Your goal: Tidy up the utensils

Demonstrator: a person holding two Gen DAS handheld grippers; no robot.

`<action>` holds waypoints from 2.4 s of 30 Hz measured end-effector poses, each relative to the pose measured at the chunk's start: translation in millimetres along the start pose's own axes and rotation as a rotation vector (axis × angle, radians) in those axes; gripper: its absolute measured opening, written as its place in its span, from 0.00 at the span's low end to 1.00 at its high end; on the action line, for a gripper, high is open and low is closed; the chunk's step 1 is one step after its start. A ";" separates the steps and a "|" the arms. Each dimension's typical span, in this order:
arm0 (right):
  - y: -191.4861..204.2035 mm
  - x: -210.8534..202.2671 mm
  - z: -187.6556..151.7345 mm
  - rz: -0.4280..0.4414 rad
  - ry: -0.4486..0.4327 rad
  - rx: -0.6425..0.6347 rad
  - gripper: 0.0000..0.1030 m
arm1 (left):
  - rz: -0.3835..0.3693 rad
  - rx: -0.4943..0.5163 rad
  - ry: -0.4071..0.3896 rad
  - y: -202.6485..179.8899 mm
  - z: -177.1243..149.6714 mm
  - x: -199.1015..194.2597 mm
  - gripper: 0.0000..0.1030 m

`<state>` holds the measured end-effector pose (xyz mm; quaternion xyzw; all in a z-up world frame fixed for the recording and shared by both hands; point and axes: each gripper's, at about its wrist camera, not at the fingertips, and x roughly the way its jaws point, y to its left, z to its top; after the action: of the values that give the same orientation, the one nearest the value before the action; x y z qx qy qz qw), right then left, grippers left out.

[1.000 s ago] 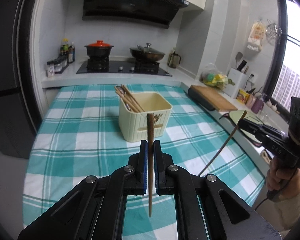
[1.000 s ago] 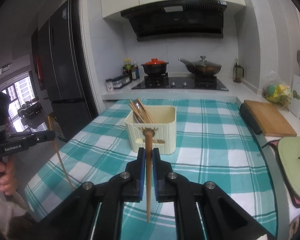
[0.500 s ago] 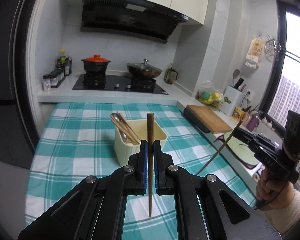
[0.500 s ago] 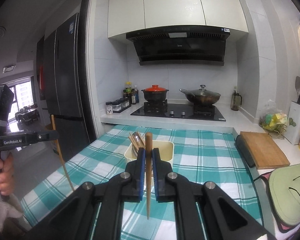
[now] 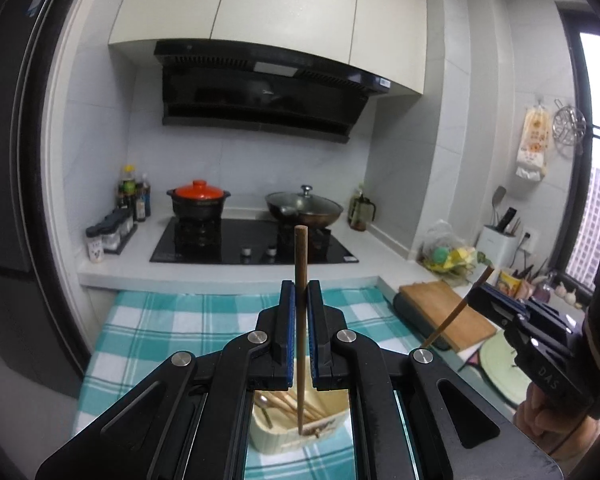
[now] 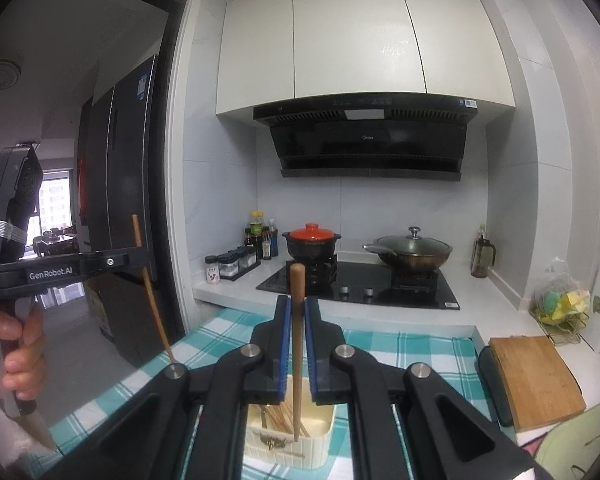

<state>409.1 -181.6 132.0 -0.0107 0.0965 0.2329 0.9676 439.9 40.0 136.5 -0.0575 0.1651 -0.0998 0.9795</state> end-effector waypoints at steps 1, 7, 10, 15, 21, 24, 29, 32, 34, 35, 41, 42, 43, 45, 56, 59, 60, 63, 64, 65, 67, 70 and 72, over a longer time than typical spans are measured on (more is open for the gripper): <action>1.0 7.8 2.9 0.005 -0.009 -0.008 0.07 | 0.007 -0.002 0.002 0.3 0.5 10.4 0.04; 1.5 67.0 -1.8 0.015 0.049 -0.069 0.07 | 0.024 -0.057 0.085 11.8 -20.0 76.4 0.04; -3.9 102.4 -13.6 0.017 0.144 -0.085 0.07 | 0.035 -0.087 0.153 22.3 -39.0 107.6 0.04; -20.9 171.5 -47.5 0.027 0.393 -0.037 0.07 | 0.055 -0.119 0.276 37.4 -69.3 149.9 0.04; -29.8 224.2 -82.3 0.049 0.530 0.027 0.08 | 0.093 -0.133 0.340 48.1 -87.5 171.6 0.09; -29.7 228.8 -84.8 0.079 0.512 0.084 0.09 | 0.119 -0.141 0.325 54.7 -85.4 160.0 0.50; -21.2 198.1 -59.4 0.097 0.405 0.100 0.11 | 0.144 -0.092 0.241 56.7 -67.8 104.9 0.71; -14.2 158.4 -36.2 0.093 0.307 0.085 0.32 | 0.176 -0.025 0.167 46.1 -59.4 57.5 0.88; -9.8 121.6 -23.3 0.088 0.230 0.094 0.51 | 0.208 0.019 0.124 33.6 -60.1 23.0 1.00; -6.7 103.4 -17.9 0.083 0.197 0.096 0.54 | 0.227 0.038 0.101 26.6 -62.4 6.3 0.99; 16.1 2.0 -15.2 0.052 0.108 0.101 0.83 | 0.370 0.104 0.069 -16.6 -100.2 -63.5 1.00; 20.6 -14.0 -20.4 0.043 0.097 0.103 0.85 | 0.386 0.101 0.068 -21.5 -108.5 -72.5 1.00; 24.1 -27.9 -25.4 0.034 0.090 0.105 0.88 | 0.391 0.100 0.066 -26.1 -116.6 -81.2 1.00; 32.5 -52.5 -39.6 0.006 0.092 0.110 1.00 | 0.406 0.098 0.061 -34.1 -131.1 -97.8 1.00; 51.9 -118.4 -102.0 -0.107 0.174 0.142 1.00 | 0.487 0.059 0.084 -54.8 -165.0 -144.3 1.00; 60.0 -124.3 -105.2 -0.111 0.191 0.127 1.00 | 0.446 0.055 0.101 -57.5 -169.7 -149.9 1.00; 62.5 -127.7 -105.9 -0.111 0.198 0.121 1.00 | 0.438 0.053 0.108 -58.8 -170.4 -150.9 1.00; 69.0 -132.4 -104.8 -0.121 0.216 0.103 1.00 | 0.430 0.055 0.124 -61.7 -173.0 -154.4 1.00; 70.9 -134.4 -104.6 -0.119 0.220 0.102 1.00 | 0.428 0.060 0.132 -62.6 -173.7 -154.1 1.00; 71.9 -136.3 -104.1 -0.114 0.221 0.105 1.00 | 0.423 0.063 0.141 -63.0 -174.3 -153.7 1.00; 75.7 -139.1 -103.4 -0.105 0.226 0.104 1.00 | 0.420 0.065 0.156 -63.6 -175.0 -153.0 1.00; 82.8 -140.5 -102.0 -0.098 0.230 0.084 1.00 | 0.422 0.063 0.165 -62.5 -175.6 -152.3 1.00; 87.4 -141.5 -101.6 -0.104 0.231 0.065 1.00 | 0.421 0.053 0.171 -59.8 -175.6 -152.0 1.00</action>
<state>227.5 -173.9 61.5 -0.0111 0.2139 0.1764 0.9607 229.9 0.4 27.8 0.0128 0.2531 0.0981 0.9624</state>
